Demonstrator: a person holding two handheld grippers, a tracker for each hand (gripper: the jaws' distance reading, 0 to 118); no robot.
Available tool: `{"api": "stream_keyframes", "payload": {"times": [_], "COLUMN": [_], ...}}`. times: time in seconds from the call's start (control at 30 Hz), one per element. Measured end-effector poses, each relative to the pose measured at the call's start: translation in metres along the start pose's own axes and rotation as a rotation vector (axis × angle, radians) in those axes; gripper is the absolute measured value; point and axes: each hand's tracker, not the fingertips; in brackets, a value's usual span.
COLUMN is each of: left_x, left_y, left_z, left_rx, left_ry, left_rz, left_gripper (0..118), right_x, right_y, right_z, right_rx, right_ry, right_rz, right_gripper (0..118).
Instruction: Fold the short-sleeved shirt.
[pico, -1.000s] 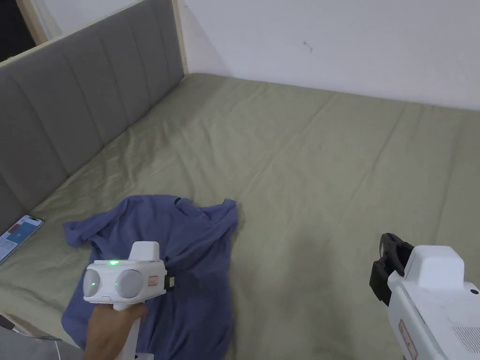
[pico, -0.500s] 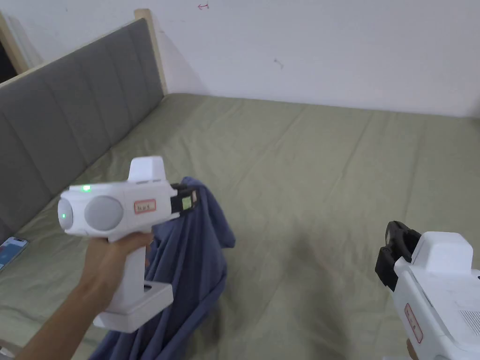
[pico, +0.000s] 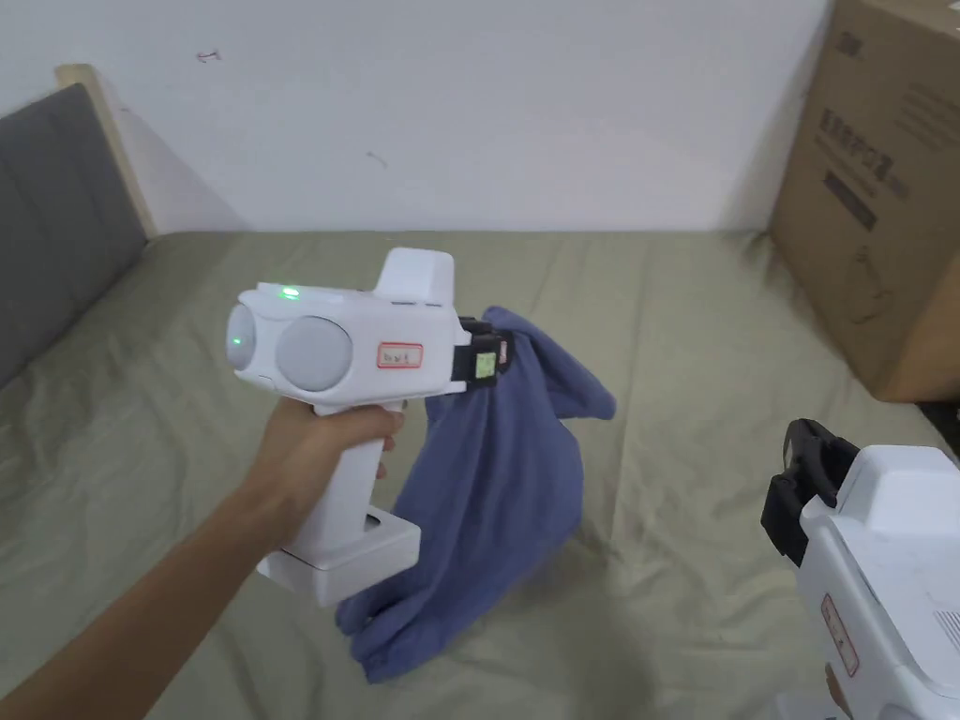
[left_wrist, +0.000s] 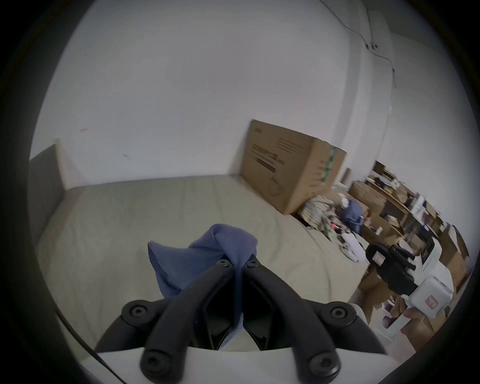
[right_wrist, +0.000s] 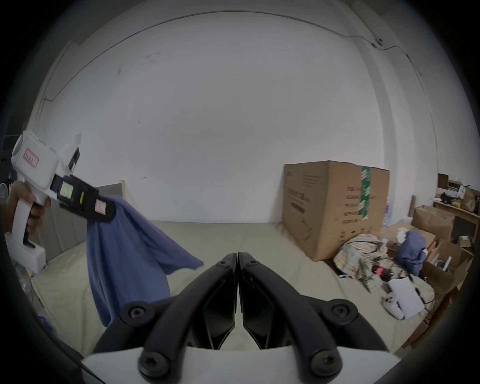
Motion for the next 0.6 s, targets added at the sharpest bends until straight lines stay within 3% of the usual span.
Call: {"api": "stream_keyframes", "payload": {"times": [0.03, 0.27, 0.43, 0.6], "left_x": [0.001, 0.032, 0.019, -0.001], "left_y": [-0.011, -0.056, -0.113, -0.176], "left_z": [-0.012, -0.083, -0.131, -0.172], "left_rx": [-0.332, -0.503, -0.677, -0.840], "left_ry": [0.198, 0.112, 0.218, 0.389], "left_rz": [-0.239, -0.208, -0.151, -0.183], "left_gripper": [1, 1, 1, 1], "right_x": [0.006, 0.034, 0.035, 0.027], "right_y": [-0.001, -0.010, -0.018, -0.026], "right_z": [0.004, 0.022, 0.027, 0.030], "right_rx": [-0.001, -0.025, -0.045, -0.067], "right_ry": [-0.014, -0.086, -0.093, -0.077], "right_rz": [0.002, 0.006, -0.002, -0.005], "right_gripper": [1, 1, 1, 1]}}
